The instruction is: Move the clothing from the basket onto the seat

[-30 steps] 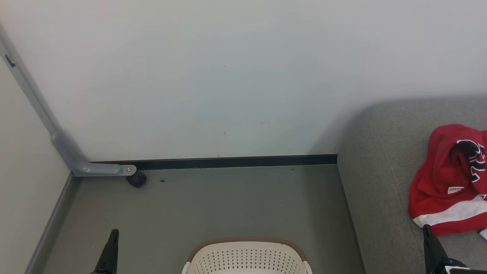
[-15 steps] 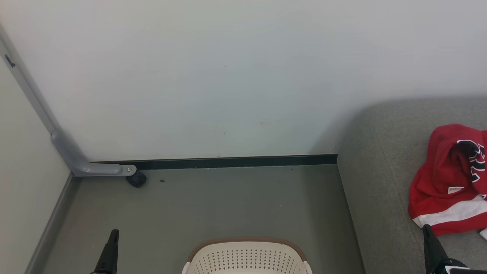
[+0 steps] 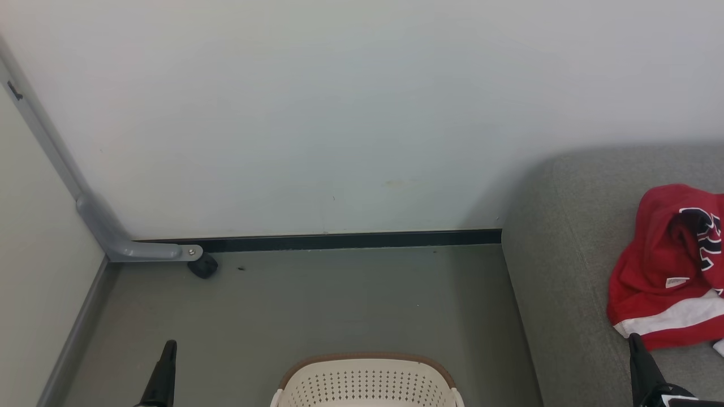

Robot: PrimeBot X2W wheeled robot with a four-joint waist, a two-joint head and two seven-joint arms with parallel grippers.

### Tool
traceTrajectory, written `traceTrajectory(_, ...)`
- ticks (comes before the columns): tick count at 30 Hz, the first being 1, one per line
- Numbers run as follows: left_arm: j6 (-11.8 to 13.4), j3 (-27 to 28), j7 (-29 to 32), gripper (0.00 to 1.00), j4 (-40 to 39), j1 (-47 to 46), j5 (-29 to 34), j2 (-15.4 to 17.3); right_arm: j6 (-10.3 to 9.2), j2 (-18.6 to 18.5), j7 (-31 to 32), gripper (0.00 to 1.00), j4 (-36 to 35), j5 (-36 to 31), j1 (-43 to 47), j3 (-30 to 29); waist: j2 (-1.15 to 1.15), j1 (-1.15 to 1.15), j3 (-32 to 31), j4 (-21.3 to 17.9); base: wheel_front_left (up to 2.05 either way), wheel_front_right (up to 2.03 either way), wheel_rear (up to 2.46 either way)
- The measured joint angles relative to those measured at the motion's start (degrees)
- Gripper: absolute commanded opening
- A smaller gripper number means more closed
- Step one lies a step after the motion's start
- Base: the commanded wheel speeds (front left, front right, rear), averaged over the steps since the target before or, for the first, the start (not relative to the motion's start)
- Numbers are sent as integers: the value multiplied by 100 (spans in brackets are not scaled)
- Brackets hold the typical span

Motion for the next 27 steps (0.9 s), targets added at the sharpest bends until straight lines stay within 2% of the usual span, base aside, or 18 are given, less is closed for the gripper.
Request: traceTrajectory(27,0,0,0,0,-3,0,0,0,0,1,0,0,-1,1,-1,0,0,0,0,0,0,0,0)
